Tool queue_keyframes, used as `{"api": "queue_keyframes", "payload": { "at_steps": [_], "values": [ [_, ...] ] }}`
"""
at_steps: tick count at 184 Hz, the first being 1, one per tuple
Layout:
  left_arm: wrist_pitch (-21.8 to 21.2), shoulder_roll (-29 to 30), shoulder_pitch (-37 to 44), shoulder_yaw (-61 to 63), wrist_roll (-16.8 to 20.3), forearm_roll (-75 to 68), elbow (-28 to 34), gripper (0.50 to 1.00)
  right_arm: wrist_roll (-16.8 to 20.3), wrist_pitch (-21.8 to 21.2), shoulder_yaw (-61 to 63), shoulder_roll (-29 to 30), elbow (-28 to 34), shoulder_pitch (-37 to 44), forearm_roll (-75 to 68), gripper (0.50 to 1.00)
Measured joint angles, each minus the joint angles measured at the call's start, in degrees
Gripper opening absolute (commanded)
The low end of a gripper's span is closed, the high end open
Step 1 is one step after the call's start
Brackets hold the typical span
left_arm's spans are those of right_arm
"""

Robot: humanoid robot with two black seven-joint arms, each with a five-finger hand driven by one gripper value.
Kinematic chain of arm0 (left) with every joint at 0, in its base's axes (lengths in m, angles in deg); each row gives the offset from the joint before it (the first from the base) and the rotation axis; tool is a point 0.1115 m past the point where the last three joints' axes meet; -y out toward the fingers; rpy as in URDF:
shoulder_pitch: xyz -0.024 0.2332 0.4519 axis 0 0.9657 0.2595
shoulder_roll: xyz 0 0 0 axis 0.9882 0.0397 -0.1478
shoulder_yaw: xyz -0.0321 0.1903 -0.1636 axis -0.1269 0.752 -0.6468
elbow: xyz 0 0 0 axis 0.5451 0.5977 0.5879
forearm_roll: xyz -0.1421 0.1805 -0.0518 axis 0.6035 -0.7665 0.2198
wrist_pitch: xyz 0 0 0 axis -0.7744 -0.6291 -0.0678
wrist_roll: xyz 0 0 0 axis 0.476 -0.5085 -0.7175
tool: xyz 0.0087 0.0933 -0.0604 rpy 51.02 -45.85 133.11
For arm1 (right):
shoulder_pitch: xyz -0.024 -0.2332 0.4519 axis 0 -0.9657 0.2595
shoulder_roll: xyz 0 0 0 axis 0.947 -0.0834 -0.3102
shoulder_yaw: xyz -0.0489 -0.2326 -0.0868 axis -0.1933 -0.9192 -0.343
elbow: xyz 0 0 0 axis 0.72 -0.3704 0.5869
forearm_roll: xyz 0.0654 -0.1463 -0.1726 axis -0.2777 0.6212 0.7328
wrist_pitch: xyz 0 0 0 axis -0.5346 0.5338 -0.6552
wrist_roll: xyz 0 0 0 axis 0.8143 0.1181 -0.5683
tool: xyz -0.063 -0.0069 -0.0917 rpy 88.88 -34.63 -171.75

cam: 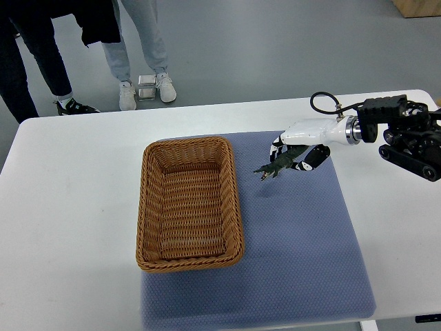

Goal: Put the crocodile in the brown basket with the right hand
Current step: 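Lift the crocodile with the right hand toward the basket, then lower the crocodile into the wicker basket and open the right hand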

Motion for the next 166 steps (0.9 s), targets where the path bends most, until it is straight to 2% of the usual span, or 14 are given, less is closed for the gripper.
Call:
{"api": "queue_keyframes", "payload": {
  "at_steps": [74,132,166],
  "values": [
    [0.0,0.0,0.0,0.0,0.0,0.0,0.0,1.0,0.0,-2.77,0.62,-0.16,0.0,1.59,-6.18,0.5],
    [0.0,0.0,0.0,0.0,0.0,0.0,0.0,1.0,0.0,-5.56,1.17,0.68,0.49,8.17,-9.24,0.5],
    [0.0,0.0,0.0,0.0,0.0,0.0,0.0,1.0,0.0,-7.76,1.41,5.3,0.78,12.44,-9.25,0.5]
  ]
}}
